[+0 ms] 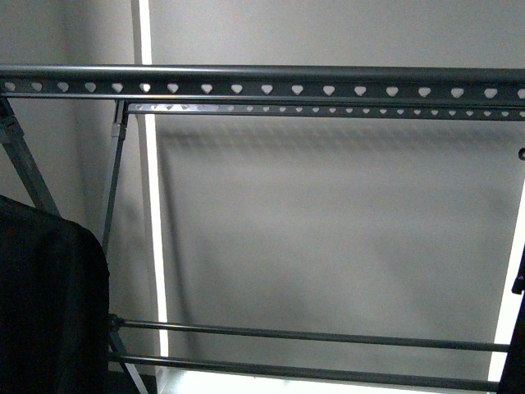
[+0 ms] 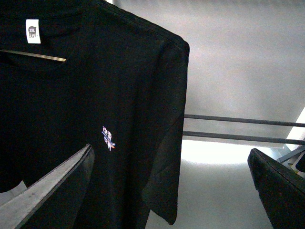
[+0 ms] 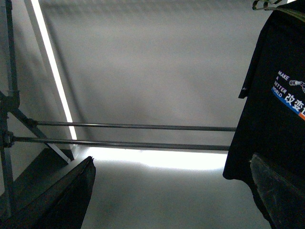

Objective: Hang clothes on hanger

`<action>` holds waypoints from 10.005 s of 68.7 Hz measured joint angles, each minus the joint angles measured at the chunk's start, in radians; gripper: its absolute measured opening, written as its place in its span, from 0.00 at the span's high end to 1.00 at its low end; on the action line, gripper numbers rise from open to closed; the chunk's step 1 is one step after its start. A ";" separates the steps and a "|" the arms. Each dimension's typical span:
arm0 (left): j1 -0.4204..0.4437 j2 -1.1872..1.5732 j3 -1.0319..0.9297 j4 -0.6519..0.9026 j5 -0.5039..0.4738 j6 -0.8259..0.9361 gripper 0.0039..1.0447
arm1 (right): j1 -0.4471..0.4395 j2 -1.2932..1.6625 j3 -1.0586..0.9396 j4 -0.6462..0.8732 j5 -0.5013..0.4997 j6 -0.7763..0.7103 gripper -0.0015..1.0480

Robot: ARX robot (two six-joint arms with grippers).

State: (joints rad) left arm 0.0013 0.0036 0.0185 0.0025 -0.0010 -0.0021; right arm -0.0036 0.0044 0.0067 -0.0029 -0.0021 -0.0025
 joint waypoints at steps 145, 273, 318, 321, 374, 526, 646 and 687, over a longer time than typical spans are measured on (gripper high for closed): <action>-0.043 1.632 1.107 0.118 -0.151 -1.058 0.95 | 0.000 0.000 0.000 0.000 -0.002 0.000 0.07; -0.264 1.924 1.719 0.146 0.465 1.471 0.96 | -0.008 0.007 0.002 -0.008 -0.033 -0.003 0.07; -0.265 1.923 1.717 0.146 0.457 1.489 0.96 | -0.220 1.294 1.101 -0.069 -0.754 -1.367 0.07; -0.264 1.923 1.717 0.146 0.457 1.489 0.96 | -0.187 1.335 1.166 -0.136 -0.726 -1.555 0.07; -0.262 1.923 1.717 0.146 0.456 1.492 0.96 | -0.116 1.668 1.621 -0.328 -0.517 -1.666 0.07; 0.000 1.204 0.495 0.691 -0.002 -0.005 0.97 | -0.249 1.943 2.153 -0.692 -0.677 0.478 0.96; -0.002 0.294 0.000 0.301 0.000 -0.001 0.97 | -0.079 0.376 0.131 0.244 -0.048 0.005 0.98; -0.002 0.002 0.000 0.002 0.000 0.000 0.97 | 0.000 0.187 0.026 0.167 0.000 0.005 0.98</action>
State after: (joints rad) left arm -0.0002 0.0059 0.0181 0.0040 -0.0006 -0.0025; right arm -0.0040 0.1909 0.0330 0.1646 -0.0017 0.0021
